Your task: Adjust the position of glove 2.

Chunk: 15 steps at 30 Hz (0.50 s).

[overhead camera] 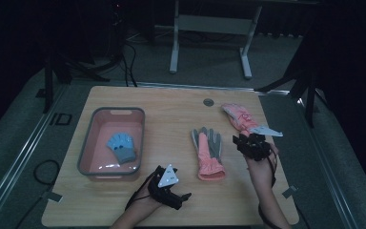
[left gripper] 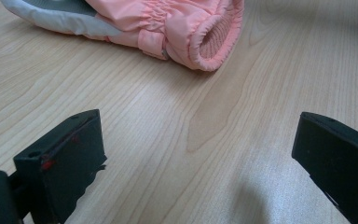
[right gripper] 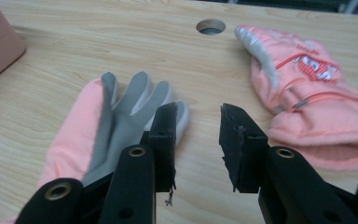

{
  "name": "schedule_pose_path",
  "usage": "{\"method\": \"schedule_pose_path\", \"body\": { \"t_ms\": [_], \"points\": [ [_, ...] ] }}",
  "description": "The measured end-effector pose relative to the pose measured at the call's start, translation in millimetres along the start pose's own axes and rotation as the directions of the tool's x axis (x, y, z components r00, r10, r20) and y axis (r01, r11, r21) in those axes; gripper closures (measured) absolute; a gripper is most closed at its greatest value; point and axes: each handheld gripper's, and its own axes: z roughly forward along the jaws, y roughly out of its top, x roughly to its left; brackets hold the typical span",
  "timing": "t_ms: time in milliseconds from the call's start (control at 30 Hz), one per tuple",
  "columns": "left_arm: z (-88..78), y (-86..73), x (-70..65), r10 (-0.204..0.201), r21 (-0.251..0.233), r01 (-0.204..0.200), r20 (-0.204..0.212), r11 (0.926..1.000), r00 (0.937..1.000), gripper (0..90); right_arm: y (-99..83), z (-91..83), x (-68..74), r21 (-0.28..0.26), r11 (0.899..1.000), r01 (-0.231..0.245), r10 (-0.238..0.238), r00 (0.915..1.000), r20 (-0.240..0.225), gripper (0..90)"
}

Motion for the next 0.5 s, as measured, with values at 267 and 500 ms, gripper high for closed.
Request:
{"method": "schedule_pose_path", "body": {
  "t_ms": [267, 500],
  "points": [
    [-0.1, -0.1, 0.6, -0.003, -0.002, 0.003, 0.005, 1.0, 1.0, 2.5, 13.3, 2.8, -50.7, -0.006, 1.0, 0.016, -0.016, 0.999, -0.041, 63.0],
    [-0.8, -0.5, 1.7, -0.016, -0.009, 0.016, 0.009, 0.9998, 0.9998, 2.5, 33.0, 24.7, -82.8, 0.034, 0.999, 0.04, -0.039, 0.9992, -0.01, 60.1]
  ]
}}
